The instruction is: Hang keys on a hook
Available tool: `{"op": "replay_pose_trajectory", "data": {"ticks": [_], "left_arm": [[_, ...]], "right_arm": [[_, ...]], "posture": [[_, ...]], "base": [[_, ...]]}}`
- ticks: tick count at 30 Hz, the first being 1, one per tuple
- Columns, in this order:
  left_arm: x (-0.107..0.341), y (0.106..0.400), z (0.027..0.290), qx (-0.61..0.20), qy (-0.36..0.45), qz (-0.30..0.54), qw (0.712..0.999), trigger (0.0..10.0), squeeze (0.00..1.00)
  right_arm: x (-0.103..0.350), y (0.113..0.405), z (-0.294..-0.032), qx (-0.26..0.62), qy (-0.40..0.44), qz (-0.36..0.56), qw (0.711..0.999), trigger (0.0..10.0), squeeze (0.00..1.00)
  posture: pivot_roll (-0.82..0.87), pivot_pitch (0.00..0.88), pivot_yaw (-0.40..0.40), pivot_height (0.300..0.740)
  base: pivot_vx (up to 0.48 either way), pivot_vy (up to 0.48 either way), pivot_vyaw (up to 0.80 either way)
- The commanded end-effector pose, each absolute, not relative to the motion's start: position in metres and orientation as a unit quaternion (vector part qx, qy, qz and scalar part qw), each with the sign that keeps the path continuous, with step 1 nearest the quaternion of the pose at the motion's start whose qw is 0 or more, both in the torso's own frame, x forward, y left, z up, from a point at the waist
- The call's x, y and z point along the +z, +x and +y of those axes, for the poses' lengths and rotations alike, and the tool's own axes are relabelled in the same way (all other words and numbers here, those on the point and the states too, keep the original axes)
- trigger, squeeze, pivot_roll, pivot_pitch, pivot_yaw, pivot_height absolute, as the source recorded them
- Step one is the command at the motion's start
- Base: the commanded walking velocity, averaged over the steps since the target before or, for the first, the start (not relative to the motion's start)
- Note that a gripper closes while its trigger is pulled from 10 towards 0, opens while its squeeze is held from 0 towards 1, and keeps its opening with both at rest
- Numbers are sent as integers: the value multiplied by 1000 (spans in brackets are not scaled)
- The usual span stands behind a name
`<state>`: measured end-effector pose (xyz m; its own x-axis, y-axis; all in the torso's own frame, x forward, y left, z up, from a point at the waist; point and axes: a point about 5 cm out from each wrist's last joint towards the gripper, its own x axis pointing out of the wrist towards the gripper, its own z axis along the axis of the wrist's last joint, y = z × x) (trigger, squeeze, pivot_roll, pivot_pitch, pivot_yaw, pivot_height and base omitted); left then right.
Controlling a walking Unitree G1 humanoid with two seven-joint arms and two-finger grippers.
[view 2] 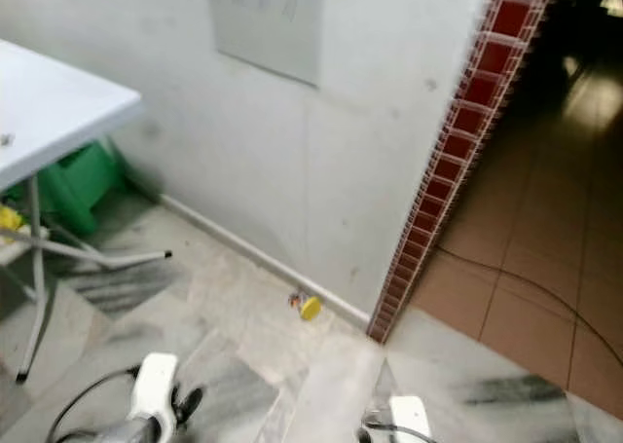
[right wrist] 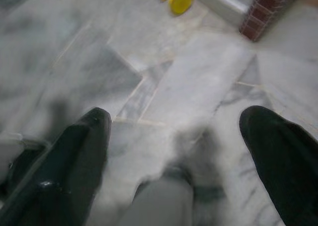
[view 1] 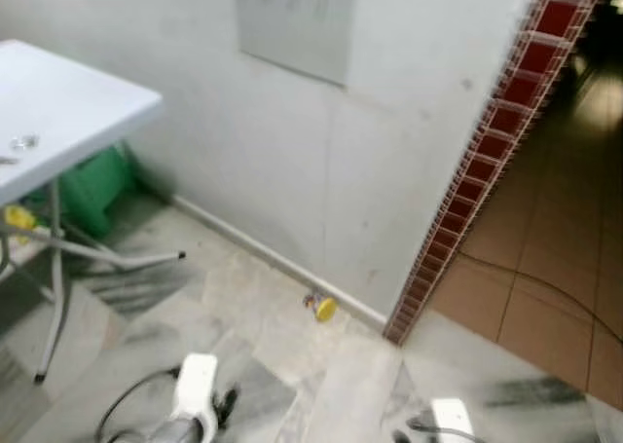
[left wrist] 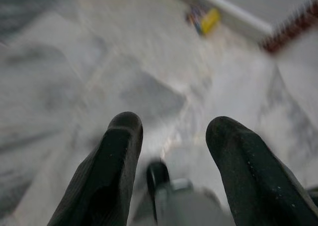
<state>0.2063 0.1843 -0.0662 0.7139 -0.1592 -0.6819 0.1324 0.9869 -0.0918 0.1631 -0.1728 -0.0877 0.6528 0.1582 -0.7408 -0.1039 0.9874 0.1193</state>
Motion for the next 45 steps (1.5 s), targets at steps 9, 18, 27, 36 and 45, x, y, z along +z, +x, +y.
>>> {"op": "replay_pose_trajectory", "data": {"ticks": [9, 18, 27, 36, 45], "left_arm": [[-67, 207, 177, -78, -31, 371, 925, 10000, 0], [-67, 208, 176, -75, -34, 371, 925, 10000, 0], [-66, 209, 176, -67, -34, 369, 926, 10000, 0], [-64, 213, 175, -64, -34, 365, 928, 10000, 0], [-59, 222, 172, -65, -44, 351, 933, 10000, 0]], "right_arm": [[-92, 154, -180, 56, 34, 428, 901, 10000, 0], [-91, 155, -182, 55, 34, 428, 902, 10000, 0], [-90, 157, -182, 56, 33, 425, 903, 10000, 0], [-89, 160, -182, 58, 32, 423, 904, 10000, 0], [-86, 165, -182, 59, 32, 411, 909, 10000, 0]], "posture": [[-133, 0, -7, 724], [-133, 0, -12, 724], [-133, 0, -14, 724], [-134, 0, -15, 724], [-139, 0, -12, 724]], "base": [[0, 0, 800], [0, 0, 800], [0, 0, 800], [0, 0, 800], [0, 0, 800]]}}
